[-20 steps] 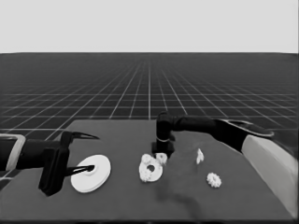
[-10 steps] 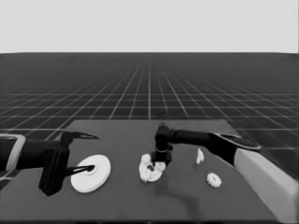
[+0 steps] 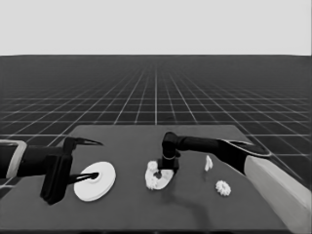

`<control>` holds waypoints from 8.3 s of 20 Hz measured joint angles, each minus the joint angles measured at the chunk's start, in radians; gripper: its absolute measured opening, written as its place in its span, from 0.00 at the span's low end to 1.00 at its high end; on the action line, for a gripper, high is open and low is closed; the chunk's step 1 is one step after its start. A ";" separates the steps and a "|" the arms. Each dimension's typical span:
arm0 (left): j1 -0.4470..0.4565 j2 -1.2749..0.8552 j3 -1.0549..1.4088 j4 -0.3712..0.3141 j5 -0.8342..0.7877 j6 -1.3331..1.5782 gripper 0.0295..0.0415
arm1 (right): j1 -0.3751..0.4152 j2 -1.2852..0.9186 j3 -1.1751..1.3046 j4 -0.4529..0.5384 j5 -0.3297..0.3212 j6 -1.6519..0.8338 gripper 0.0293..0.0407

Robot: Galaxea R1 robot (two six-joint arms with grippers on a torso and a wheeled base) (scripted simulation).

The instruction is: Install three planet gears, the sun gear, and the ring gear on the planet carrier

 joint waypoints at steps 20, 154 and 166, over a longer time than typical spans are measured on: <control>0.000 0.000 0.000 0.000 0.000 0.000 0.75 | 0.152 -0.786 0.562 0.159 -0.005 -0.232 0.81; 0.000 0.000 0.000 0.000 0.000 0.000 0.75 | 0.040 0.137 -0.105 0.051 -0.025 0.852 0.14; 0.000 0.000 0.000 0.000 0.000 0.000 0.75 | 0.040 0.137 -0.105 0.051 -0.025 0.978 0.14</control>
